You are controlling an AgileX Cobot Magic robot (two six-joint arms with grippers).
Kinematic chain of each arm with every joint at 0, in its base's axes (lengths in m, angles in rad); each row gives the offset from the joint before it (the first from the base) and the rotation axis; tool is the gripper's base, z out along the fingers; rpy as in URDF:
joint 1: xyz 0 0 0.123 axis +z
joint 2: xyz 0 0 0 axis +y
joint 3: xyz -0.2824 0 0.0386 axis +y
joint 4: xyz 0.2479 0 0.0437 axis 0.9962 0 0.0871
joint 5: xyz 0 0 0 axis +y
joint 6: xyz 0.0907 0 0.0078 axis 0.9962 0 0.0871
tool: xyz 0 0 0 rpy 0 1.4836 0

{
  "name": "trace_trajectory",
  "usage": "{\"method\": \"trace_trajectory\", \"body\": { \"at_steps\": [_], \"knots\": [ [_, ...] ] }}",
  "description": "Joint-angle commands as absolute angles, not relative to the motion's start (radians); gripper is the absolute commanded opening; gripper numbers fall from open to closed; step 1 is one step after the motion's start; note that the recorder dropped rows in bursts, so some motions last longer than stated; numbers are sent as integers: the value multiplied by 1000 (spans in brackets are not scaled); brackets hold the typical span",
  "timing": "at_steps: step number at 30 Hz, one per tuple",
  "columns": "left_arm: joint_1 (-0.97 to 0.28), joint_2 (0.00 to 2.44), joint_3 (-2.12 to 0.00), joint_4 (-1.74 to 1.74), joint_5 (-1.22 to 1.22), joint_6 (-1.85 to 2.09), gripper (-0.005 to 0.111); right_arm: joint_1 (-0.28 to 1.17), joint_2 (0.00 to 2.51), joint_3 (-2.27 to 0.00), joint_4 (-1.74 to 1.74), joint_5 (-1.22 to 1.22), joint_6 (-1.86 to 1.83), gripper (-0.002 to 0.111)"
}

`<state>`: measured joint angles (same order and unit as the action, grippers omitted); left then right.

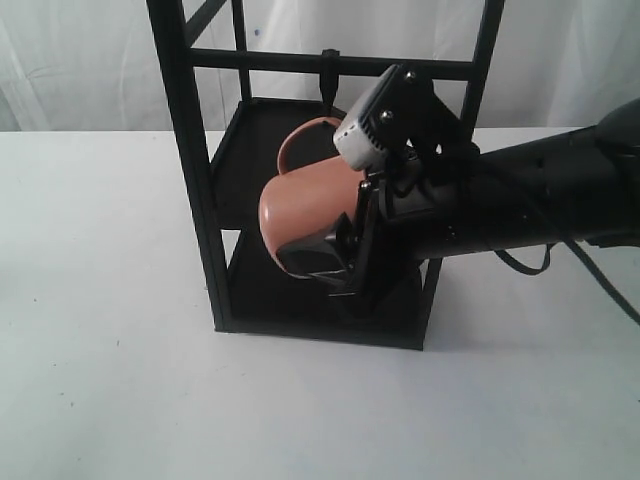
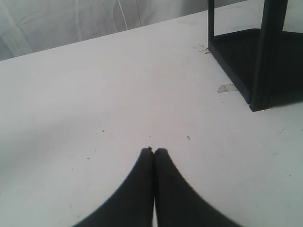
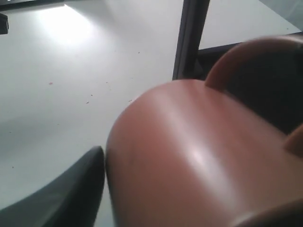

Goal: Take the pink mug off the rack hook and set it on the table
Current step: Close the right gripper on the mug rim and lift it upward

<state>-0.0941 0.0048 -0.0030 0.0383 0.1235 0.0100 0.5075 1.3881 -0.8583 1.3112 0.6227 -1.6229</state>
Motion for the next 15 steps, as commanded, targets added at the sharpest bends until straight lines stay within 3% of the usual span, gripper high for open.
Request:
{"method": "trace_trajectory", "body": {
  "at_steps": [1,7,15],
  "knots": [
    [-90,0,0,39,127,0,0,508,1388,-864,1382,618,-1633,31],
    [-90,0,0,39,127,0,0,508,1388,-864,1454,634,-1635,2],
    [-90,0,0,39,127,0,0,508,1386,-864,1472,660,-1635,0]
  ]
}}
